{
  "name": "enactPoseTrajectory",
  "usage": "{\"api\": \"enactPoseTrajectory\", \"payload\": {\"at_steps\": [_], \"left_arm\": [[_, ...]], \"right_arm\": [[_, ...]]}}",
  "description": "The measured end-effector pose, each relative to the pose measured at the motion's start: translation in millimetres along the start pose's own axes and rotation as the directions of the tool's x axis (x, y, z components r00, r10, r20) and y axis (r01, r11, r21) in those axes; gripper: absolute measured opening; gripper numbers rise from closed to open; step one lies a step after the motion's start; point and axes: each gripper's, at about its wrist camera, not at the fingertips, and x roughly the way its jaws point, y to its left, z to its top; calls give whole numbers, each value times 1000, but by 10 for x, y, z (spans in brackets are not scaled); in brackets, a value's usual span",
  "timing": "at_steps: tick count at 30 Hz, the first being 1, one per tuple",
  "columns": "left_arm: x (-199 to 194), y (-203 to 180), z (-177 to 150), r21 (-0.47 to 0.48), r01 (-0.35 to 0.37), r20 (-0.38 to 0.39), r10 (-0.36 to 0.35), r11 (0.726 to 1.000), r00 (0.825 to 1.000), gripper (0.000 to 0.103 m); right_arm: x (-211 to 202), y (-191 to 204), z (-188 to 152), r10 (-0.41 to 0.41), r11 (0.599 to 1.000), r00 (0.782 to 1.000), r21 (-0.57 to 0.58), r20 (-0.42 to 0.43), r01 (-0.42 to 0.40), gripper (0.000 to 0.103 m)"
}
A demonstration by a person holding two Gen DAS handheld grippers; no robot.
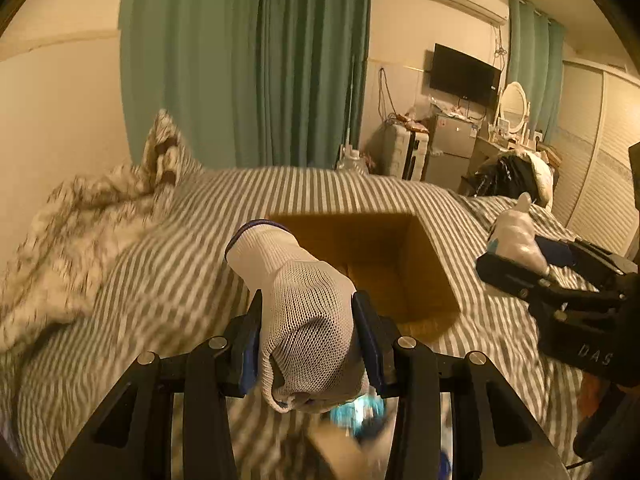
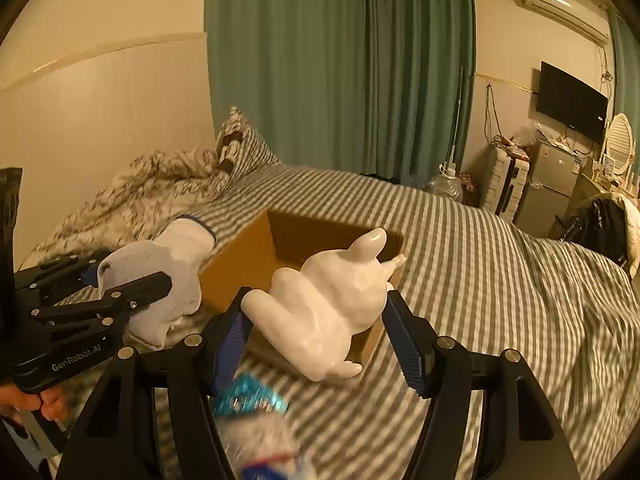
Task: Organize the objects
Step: 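Grasp the white glove with the left gripper while the right grasps the white rabbit figurine, drop both into box, then grasp the masking tape roll with the left gripper while the right grasps the blue Vinda tissue pack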
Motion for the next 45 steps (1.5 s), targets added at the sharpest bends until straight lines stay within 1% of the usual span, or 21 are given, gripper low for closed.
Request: {"api": "enactPoseTrajectory", "payload": {"at_steps": [4,7,10,14,16,18,19,20,21,23,27,29,31,35,37,40,44,45], "left_arm": [[416,20,253,4,5,-10,-5,1000,1000,43],[752,31,334,21,-11,-24,12,1000,1000,43],[1055,64,297,24,-7,-51,8,1000,999,43],[1323,104,173,18,13,-85,-12,1000,996,43],[1401,81,111,29,18,-99,-15,999,995,45],[1421,70,81,27,21,-102,-18,999,995,48],[1417,66,74,25,37,-102,-34,999,994,52],[1410,65,79,24,48,-99,-45,999,994,58],[1374,55,80,24,42,-88,-40,999,995,61],[1300,38,95,32,25,-67,-23,999,997,76],[1057,24,133,45,9,-37,-7,999,999,80],[882,2,131,44,0,-24,1,999,1000,84],[677,-15,111,49,-9,-16,10,999,1000,87],[323,-60,21,59,-48,-21,49,997,999,87],[144,-68,-71,50,-63,-20,64,997,998,87],[-36,-80,-242,38,-71,-37,72,997,997,87],[-152,-131,-543,26,-87,-69,89,996,994,87],[-150,-148,-657,24,-96,-88,98,995,991,87]], "right_arm": [[365,-169,227,8,1000,1000,20,-5,-8,65],[682,-267,312,15,1000,1000,26,-21,-14,65],[962,-349,307,27,999,999,34,-37,-26,65],[1226,-418,169,40,998,997,59,-60,-37,65],[1315,-477,84,55,995,996,86,-64,-49,71],[1351,-532,41,74,991,995,116,-60,-66,76],[1343,-562,21,76,990,995,123,-57,-68,79],[1326,-580,24,73,990,996,127,-52,-65,81],[1295,-591,29,62,990,997,128,-48,-55,81],[1205,-601,32,38,992,998,122,-41,-33,82],[913,-574,71,-4,994,1000,108,-21,6,85],[731,-556,83,-21,994,1000,103,-11,22,86],[507,-530,92,-41,995,999,93,5,40,88],[-1,-427,90,-81,996,996,51,36,79,90],[-208,-393,72,-93,995,994,33,53,91,93],[-508,-307,-12,-109,994,992,5,64,109,94],[-681,-213,-220,-115,993,992,-16,50,116,95],[-684,-179,-321,-126,992,991,-20,39,127,95]]}}
